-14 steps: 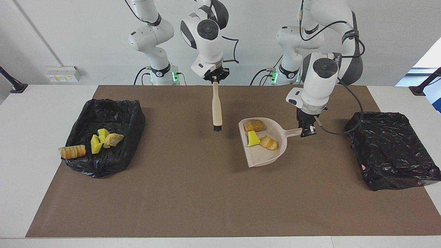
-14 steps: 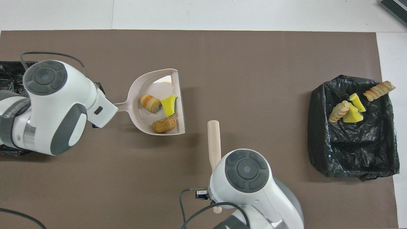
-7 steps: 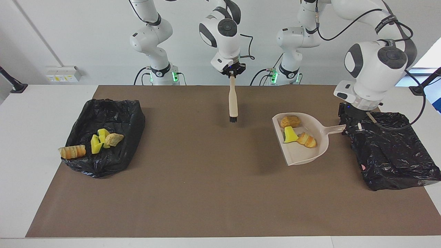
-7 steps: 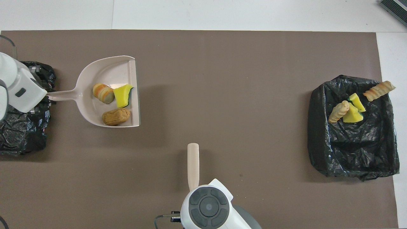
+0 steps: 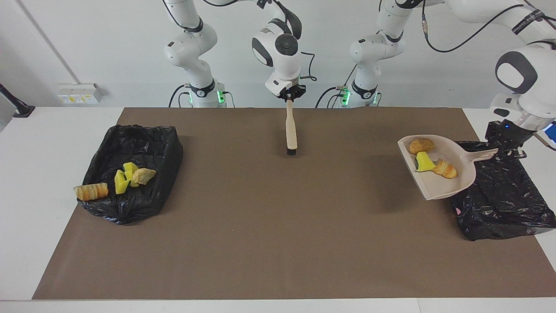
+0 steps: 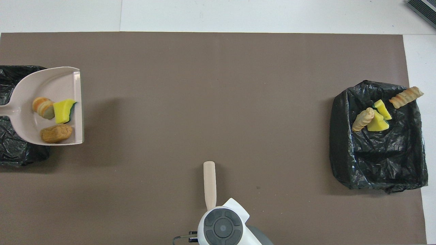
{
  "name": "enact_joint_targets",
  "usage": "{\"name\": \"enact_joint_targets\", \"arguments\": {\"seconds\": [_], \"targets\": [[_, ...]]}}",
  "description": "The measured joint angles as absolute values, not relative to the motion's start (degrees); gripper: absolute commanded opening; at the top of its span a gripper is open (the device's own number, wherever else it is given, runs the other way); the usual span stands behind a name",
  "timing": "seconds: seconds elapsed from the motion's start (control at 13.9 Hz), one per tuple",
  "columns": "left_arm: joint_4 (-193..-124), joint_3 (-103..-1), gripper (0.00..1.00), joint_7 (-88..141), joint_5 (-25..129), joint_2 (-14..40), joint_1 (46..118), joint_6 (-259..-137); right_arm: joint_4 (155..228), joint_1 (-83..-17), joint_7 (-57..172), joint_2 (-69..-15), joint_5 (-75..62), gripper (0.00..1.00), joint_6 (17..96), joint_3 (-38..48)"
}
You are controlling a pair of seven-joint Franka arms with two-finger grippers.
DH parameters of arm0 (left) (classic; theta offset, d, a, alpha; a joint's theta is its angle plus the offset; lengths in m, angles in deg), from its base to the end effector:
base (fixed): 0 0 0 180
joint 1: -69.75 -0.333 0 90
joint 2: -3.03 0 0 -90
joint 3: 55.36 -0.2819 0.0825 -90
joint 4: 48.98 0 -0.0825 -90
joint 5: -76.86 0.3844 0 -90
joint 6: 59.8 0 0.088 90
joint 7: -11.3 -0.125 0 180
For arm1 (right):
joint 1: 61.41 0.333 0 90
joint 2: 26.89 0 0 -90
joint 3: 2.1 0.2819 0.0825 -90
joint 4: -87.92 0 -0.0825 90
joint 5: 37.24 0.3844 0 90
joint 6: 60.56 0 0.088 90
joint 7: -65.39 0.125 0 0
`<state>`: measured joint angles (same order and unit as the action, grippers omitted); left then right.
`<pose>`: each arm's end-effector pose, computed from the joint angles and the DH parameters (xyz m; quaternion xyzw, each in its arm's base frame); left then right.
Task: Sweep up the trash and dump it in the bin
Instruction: 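Carry the dustpan over the farther black bag and tip debris in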
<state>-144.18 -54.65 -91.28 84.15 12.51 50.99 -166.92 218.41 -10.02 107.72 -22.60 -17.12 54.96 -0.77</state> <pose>0.5800 0.2019 0.4594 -0.7268 0.6839 0.0417 0.0483 0.2740 0.4024 0.3243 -0.9846 0.0006 0.1718 0.0331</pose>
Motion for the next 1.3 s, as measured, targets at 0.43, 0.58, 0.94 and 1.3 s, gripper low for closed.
{"name": "enact_joint_targets", "arguments": {"seconds": [0.43, 0.58, 0.94, 1.3], "targets": [[-131.56, -54.74, 0.00, -104.43, 93.72, 18.58, 41.40, -167.60, 220.05, -10.05, 105.70, -22.11, -17.11, 0.00, 55.03, -0.97], [-128.53, -54.27, 0.00, -104.53, 99.55, 20.83, 41.54, -169.94, 220.17, -10.13, 105.80, -22.11, -17.09, 0.00, 55.03, -1.18], [-128.15, -53.21, 0.00, -94.17, 116.91, 22.95, 45.16, -172.29, 220.80, -10.16, 106.19, -22.25, -15.66, 0.00, 57.21, -1.20], [-131.82, -53.13, 0.00, -83.60, 136.17, 23.01, 48.53, -173.08, 221.98, -10.02, 106.21, -23.04, -15.57, 0.00, 60.77, -1.09]]}}
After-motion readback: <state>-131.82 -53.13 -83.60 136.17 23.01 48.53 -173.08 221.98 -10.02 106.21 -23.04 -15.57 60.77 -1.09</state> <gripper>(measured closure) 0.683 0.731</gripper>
